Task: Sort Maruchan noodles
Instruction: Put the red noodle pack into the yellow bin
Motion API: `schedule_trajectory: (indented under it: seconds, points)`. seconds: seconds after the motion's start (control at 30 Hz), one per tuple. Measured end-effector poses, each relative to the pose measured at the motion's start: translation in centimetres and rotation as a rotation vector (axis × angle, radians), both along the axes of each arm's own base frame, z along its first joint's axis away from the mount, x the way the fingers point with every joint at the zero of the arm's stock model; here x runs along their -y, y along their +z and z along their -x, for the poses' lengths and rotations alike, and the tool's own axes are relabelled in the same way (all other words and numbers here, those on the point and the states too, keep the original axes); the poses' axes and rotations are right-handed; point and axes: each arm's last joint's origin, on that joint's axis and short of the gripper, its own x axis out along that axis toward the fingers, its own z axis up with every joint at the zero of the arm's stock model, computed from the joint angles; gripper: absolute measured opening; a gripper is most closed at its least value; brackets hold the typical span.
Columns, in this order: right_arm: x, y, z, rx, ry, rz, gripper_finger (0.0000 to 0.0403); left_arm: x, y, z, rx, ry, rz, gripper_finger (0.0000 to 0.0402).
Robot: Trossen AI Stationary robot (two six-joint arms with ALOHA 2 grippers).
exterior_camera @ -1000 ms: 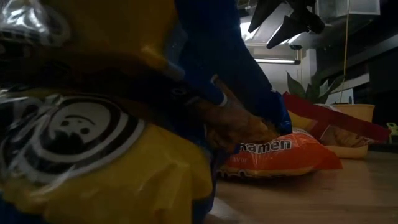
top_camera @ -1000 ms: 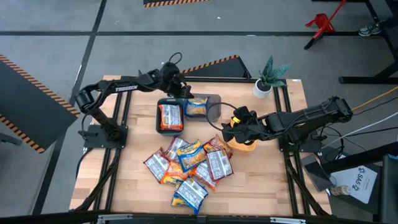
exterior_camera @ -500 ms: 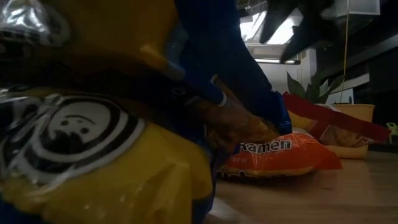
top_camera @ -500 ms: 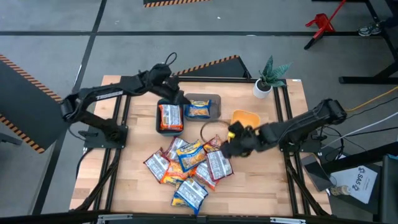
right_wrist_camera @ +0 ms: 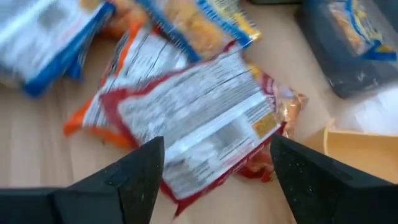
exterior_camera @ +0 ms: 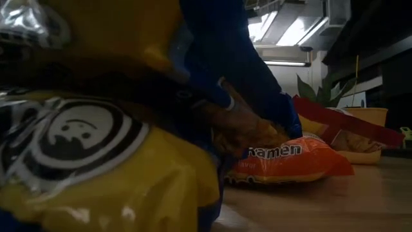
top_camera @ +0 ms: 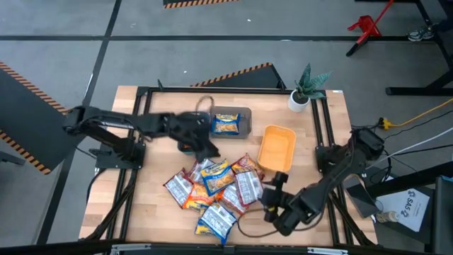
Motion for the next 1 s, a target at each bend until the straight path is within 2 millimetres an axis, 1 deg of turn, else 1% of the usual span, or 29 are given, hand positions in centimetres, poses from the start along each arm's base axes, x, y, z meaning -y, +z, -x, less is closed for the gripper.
schedule_trajectory:
  seconds: [0.1,0.17,0.27,0.37,0.5,0.7,0.8,0.87,1.0]
  points:
    - [-1.0,-1.2,0.2,-0.058,0.061,0.000,0.0278,2.0,-2.2,-2.2,-0.016,-0.051,-0.009,0.0167]
    - [-1.2,-1.9,0.0,-0.088,0.078,0.004,0.0278,2.8,-3.6,-3.7,-0.002,-0.066,-0.015,0.0167]
    - [-1.5,-3.0,-0.4,-0.108,0.124,0.058,0.0278,3.2,-5.5,-5.1,-0.013,-0.039,-0.045,0.0167]
    - [-1.8,-4.1,-1.1,-0.115,0.192,0.126,0.0278,3.3,-7.3,-6.1,-0.038,-0.031,-0.077,0.0167]
    - [-2.1,-5.1,-1.5,-0.129,0.247,0.184,0.0278,3.0,-9.2,-7.1,-0.059,-0.038,-0.107,0.0167]
    - [-1.6,-5.5,-1.6,-0.131,0.215,0.265,0.0278,2.4,-11.8,-8.5,-0.064,-0.034,-0.099,0.0167]
    - [-1.1,-6.0,-2.2,-0.147,0.204,0.283,0.0278,2.0,-12.7,-8.8,-0.082,-0.034,-0.088,0.0167]
    - [-0.7,-6.8,-2.7,-0.175,0.201,0.285,0.0278,1.8,-13.3,-8.8,-0.113,-0.043,-0.077,0.0167]
    - [0.3,-8.0,-3.5,-0.204,0.162,0.329,0.0278,1.5,-13.8,-8.9,-0.126,-0.063,-0.049,0.0167]
